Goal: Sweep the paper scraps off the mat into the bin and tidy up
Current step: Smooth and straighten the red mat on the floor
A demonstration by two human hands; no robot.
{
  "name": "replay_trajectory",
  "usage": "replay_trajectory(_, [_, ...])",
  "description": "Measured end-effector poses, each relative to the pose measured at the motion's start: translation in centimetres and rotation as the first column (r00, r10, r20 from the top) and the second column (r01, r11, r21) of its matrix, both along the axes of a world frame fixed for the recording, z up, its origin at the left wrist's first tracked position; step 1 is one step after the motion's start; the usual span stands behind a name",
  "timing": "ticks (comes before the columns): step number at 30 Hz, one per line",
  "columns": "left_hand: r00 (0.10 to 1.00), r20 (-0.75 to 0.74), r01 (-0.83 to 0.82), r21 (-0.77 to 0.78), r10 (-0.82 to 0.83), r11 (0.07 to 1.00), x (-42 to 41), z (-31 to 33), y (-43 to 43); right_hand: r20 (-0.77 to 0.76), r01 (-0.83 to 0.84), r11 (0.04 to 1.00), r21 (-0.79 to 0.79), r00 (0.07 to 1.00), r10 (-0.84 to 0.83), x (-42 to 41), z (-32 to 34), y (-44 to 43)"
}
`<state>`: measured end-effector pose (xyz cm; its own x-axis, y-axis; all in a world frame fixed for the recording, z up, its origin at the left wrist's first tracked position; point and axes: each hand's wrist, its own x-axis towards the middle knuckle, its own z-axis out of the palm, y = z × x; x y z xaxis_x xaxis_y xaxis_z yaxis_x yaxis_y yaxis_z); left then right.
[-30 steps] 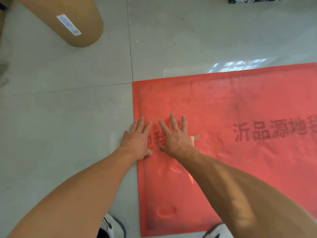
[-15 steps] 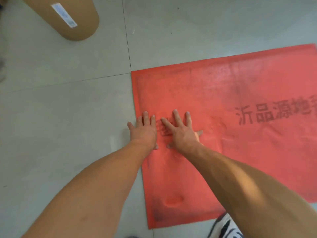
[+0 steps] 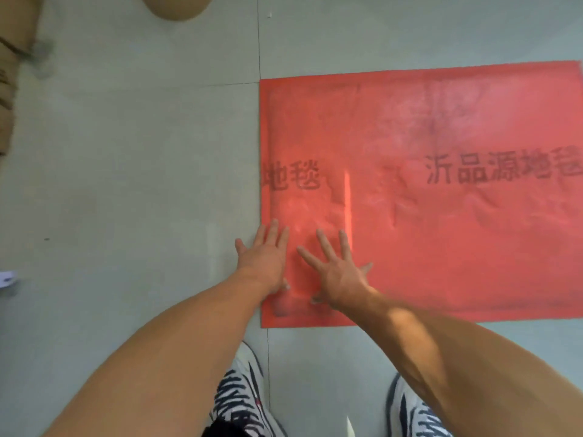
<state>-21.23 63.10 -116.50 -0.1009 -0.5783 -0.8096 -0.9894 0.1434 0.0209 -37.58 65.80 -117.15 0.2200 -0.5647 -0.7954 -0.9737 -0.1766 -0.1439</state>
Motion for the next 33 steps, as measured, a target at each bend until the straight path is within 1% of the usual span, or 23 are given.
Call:
replay_trajectory(3, [0.999, 0.015, -0.046, 0.003, 0.046, 0.999, -1.1, -2.3, 2.0, -0.013, -0.007, 1.000, 0.020, 1.000, 0.007, 0.5, -1.9, 1.8])
replay_trajectory(6, [0.996, 0.025, -0.084, 0.001, 0.084, 0.996, -1.9, -3.4, 2.3, -0.033, -0.019, 1.000, -0.010, 0.999, 0.018, 0.6, -3.2, 2.2])
replay_trajectory(12, [0.990, 0.020, -0.142, -0.022, 0.143, 0.990, -2.1, -2.7, 3.3, -0.013, -0.010, 0.998, -0.055, 1.000, 0.009, 0.4, -2.9, 3.2])
replay_trajectory(15, [0.991, 0.012, -0.135, -0.055, 0.135, 0.989, -1.3, -2.3, 4.5, -0.003, 0.033, 0.997, -0.073, 0.999, -0.034, -1.1, -2.1, 3.8])
replay_trajectory(18, [0.994, 0.021, -0.109, -0.035, 0.110, 0.993, -1.0, -2.3, 6.6, -0.031, 0.061, 0.994, -0.092, 0.997, -0.064, -4.2, -1.4, 4.2])
replay_trajectory(22, [0.994, 0.064, -0.090, -0.001, 0.090, 0.996, -1.7, -3.0, 7.4, -0.047, 0.024, 0.997, -0.070, 0.999, -0.028, -6.1, -1.8, 4.0])
replay_trajectory(25, [0.994, 0.080, -0.072, -0.026, 0.074, 0.997, -1.5, -3.7, 7.4, -0.032, 0.016, 0.995, -0.097, 0.999, -0.019, -6.0, -2.8, 4.1])
replay_trajectory(30, [0.986, 0.134, -0.102, -0.014, 0.103, 0.995, -3.1, -2.4, 6.9, -0.007, 0.113, 0.987, -0.115, 0.993, -0.114, -6.5, -2.1, 5.8])
replay_trajectory(33, [0.984, 0.137, -0.105, -0.060, 0.113, 0.993, -5.1, -0.6, 5.9, -0.025, 0.171, 0.977, -0.124, 0.984, -0.175, -10.2, -0.8, 6.0])
